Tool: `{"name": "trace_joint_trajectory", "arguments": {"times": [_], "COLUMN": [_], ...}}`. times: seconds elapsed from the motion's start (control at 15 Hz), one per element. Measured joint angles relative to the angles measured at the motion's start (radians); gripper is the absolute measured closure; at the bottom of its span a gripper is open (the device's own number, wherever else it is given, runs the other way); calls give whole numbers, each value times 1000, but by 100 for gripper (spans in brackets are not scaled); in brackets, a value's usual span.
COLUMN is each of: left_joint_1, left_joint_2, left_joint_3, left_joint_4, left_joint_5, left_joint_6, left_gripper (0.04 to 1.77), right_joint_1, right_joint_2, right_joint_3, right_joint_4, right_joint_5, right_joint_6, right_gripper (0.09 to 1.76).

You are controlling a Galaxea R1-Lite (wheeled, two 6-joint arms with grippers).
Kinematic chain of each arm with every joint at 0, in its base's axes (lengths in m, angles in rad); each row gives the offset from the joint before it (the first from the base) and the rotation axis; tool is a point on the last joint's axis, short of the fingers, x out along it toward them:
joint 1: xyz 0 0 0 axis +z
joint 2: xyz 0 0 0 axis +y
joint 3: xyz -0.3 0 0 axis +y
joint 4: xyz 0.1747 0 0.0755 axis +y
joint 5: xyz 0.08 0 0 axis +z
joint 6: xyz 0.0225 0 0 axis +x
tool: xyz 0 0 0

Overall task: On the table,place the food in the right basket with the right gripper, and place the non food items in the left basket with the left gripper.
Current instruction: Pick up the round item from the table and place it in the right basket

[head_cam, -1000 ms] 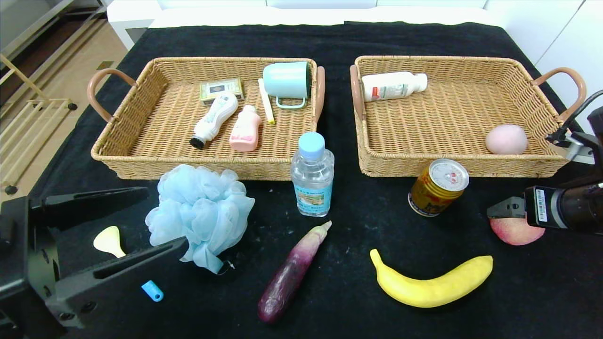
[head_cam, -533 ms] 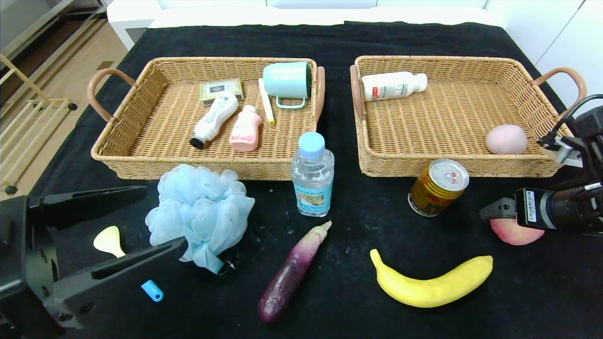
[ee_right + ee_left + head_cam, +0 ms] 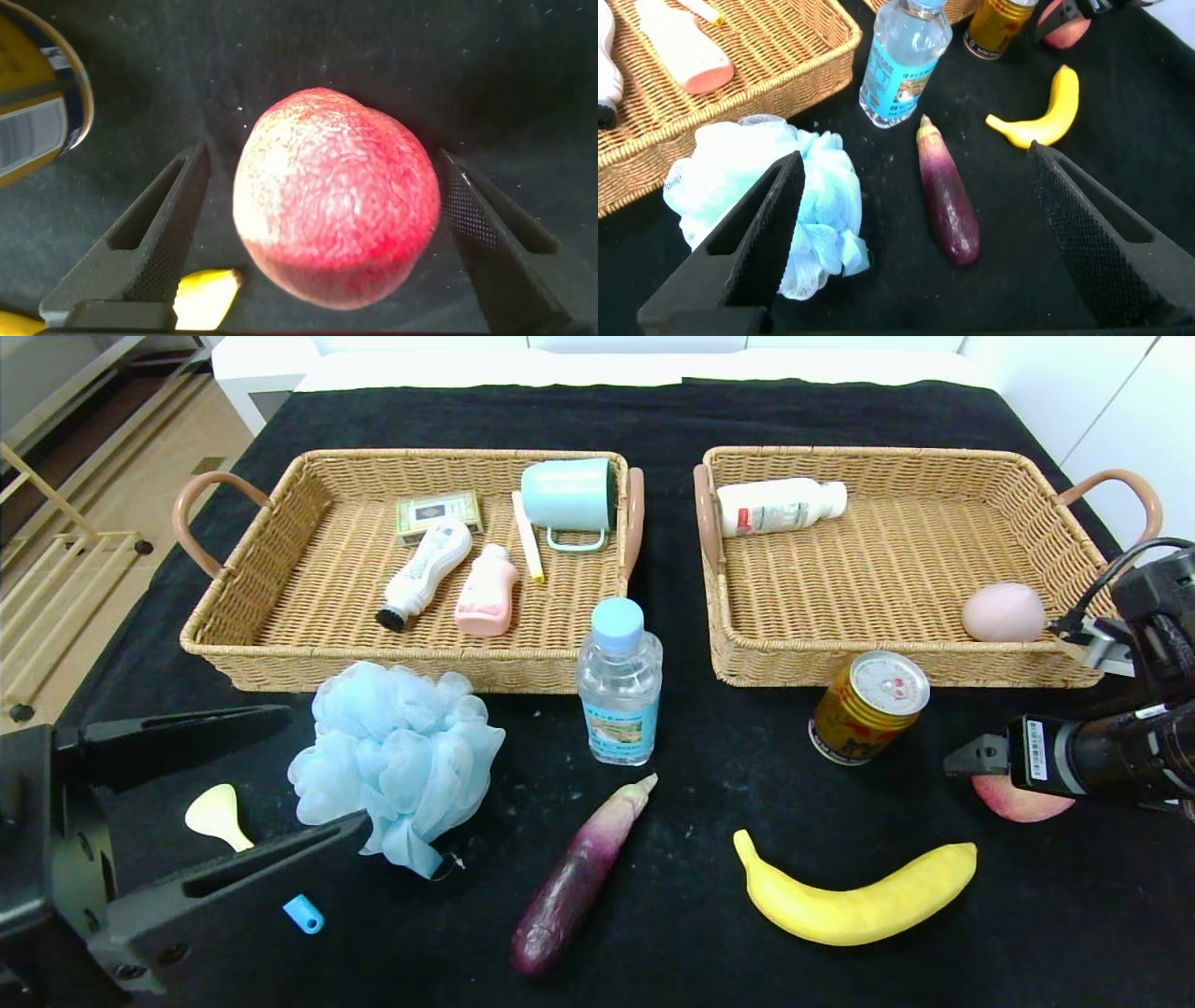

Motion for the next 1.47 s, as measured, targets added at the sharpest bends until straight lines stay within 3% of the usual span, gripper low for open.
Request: {"name": "trace_joint_trajectory", "arguments": {"times": [0.13,0.33,0.4,1.47], "left_joint_1": [0,0,0,-6], "left_joint_2": [0,-2,-3,-8], "left_joint_3": [1,1,1,7], "left_joint_4": [0,-1,0,-1], "left_joint_5": [0,0,-1,0], "left_joint_6": [1,1,2,11], "left_gripper": [9,9,9,9], "right_joint_1": [-1,2,2,2], "right_joint_2": [6,11,13,14], "right_joint_3": [0,5,5,17], "right_joint_4": [0,-1,-1,-7], "right_joint_5": [1,0,-1,0], "right_joint_6": [1,0,0,0], "right_gripper": [14,60,65,67]}}
